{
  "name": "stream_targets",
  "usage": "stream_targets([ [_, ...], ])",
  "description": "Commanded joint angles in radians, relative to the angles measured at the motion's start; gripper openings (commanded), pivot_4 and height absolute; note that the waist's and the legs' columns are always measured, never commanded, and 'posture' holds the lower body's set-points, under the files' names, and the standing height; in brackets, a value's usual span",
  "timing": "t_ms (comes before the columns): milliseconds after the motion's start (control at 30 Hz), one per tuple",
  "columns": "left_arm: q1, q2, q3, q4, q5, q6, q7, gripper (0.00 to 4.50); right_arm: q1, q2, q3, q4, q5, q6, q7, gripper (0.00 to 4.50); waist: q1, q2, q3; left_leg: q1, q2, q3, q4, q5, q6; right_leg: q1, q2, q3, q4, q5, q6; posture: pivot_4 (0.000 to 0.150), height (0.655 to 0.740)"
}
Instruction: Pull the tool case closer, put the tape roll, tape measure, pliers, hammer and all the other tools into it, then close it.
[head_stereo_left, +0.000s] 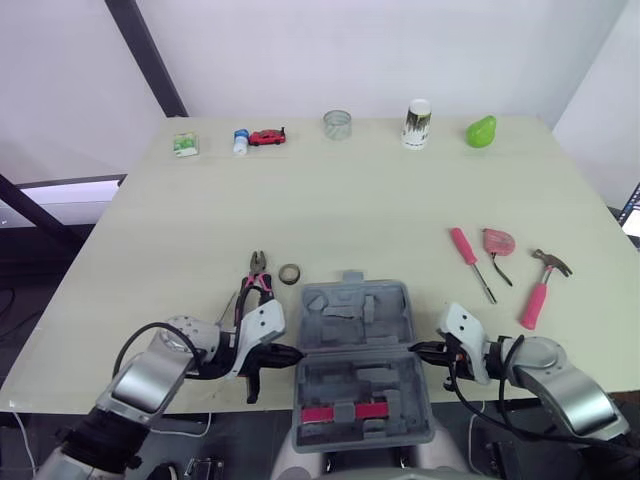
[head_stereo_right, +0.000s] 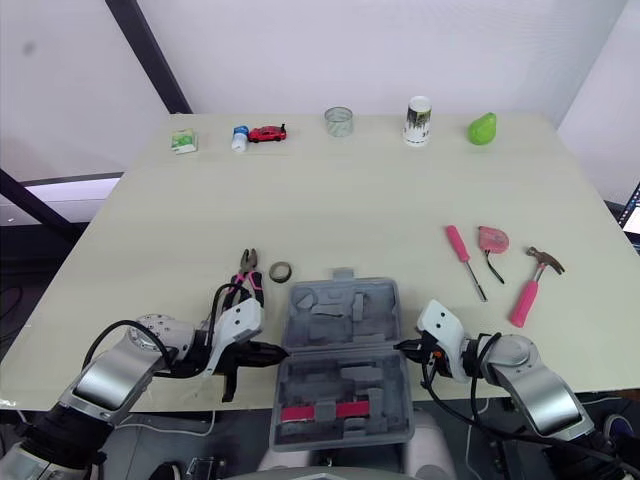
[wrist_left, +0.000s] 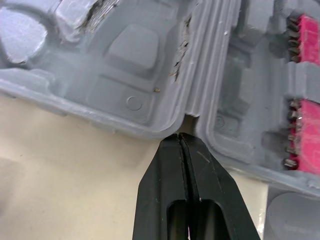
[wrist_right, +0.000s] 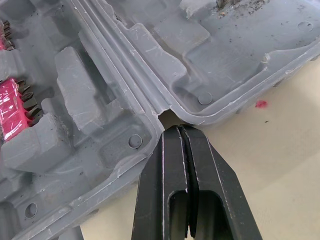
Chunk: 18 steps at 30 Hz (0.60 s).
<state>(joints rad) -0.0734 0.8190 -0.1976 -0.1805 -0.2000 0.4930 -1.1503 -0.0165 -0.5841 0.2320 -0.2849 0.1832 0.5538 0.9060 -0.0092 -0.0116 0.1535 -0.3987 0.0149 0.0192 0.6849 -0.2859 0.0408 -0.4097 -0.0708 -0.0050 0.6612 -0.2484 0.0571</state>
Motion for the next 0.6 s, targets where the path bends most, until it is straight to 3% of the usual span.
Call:
stream_targets([
  [33, -0.001, 0.01, 0.007, -0.004, 0.001, -0.029, 0.003, 0.06, -0.016, 0.004, 0.004, -0.009, 0.008, -0.022, -0.006, 0.0, 0.0, 0.0, 0.0, 0.0, 0.0, 0.0, 0.0, 0.0, 0.0, 0.0, 0.0, 0.0, 0.0, 0.0, 0.0, 0.15, 0.74],
  [600, -0.056, -0.043, -0.016, 0.048, 0.026, -0.057, 0.038, 0.06, -0.013, -0.007, 0.0, -0.01, 0.013, -0.027, -0.015, 0.0, 0.0, 0.0, 0.0, 0.0, -0.002, 0.0, 0.0, 0.0, 0.0, 0.0, 0.0, 0.0, 0.0, 0.0, 0.0, 0.15, 0.74],
])
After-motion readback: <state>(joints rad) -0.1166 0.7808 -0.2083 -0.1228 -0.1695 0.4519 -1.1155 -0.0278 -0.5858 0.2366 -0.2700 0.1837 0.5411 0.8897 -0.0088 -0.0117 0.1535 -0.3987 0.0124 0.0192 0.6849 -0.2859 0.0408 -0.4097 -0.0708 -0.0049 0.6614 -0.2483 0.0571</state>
